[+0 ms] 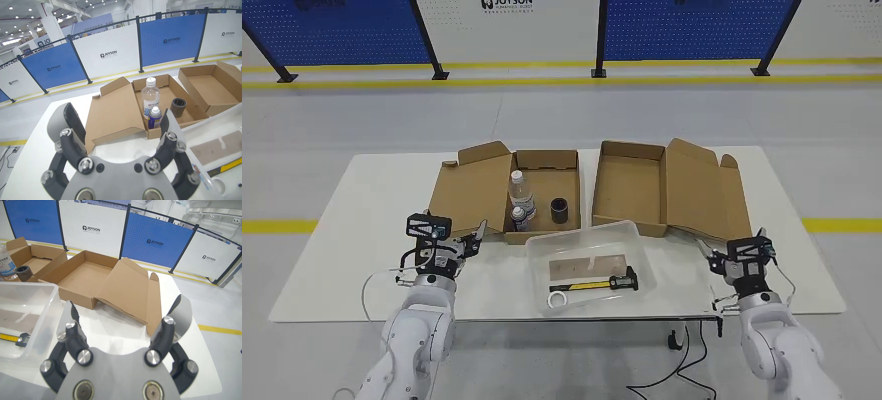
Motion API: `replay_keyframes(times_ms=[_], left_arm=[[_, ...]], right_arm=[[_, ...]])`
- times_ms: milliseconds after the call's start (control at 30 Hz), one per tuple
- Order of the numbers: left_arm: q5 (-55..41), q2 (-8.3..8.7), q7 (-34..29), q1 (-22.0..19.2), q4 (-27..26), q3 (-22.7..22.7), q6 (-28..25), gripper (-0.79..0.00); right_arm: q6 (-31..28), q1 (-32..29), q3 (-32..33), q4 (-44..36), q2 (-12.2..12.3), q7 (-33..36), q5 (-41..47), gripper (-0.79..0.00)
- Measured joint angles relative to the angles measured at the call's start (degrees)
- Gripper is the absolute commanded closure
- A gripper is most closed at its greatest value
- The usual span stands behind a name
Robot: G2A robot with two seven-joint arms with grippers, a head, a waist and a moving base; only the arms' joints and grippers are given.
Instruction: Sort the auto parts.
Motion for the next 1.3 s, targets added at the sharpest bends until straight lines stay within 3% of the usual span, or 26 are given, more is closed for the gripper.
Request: replay_keyframes(times_ms=[100,300,767,1033,1300], left_arm=[[0.00,0.00,0.00,0.00,0.00,0.00,0.00,-0.785],[0.00,0.00,0.00,0.00,0.00,0.00,0.00,-0.785],[0.00,0.00,0.00,0.00,0.00,0.00,0.00,-0.785],[0.00,0.00,0.00,0.00,0.00,0.00,0.00,-0.785],[0.00,0.00,0.00,0.00,0.00,0.00,0.00,-0.785]], right_arm=[[-3.33,2.96,-0.54,-1.25,0.19,3.36,-1.51,-0.785],[-15.54,11.55,-3.10,-3.49,0.70,12.91,-1.69,-0.785],[-54.88,29.23,-10.69,1.21,2.67,32.68,1.28,-0.785],[-56.77,32.78,-17.83,4.76,4.58,42.56,9.65,-0.785],[-56.77,34.53,-19.65,6.26,5.63,42.90,8.99,-0.785]])
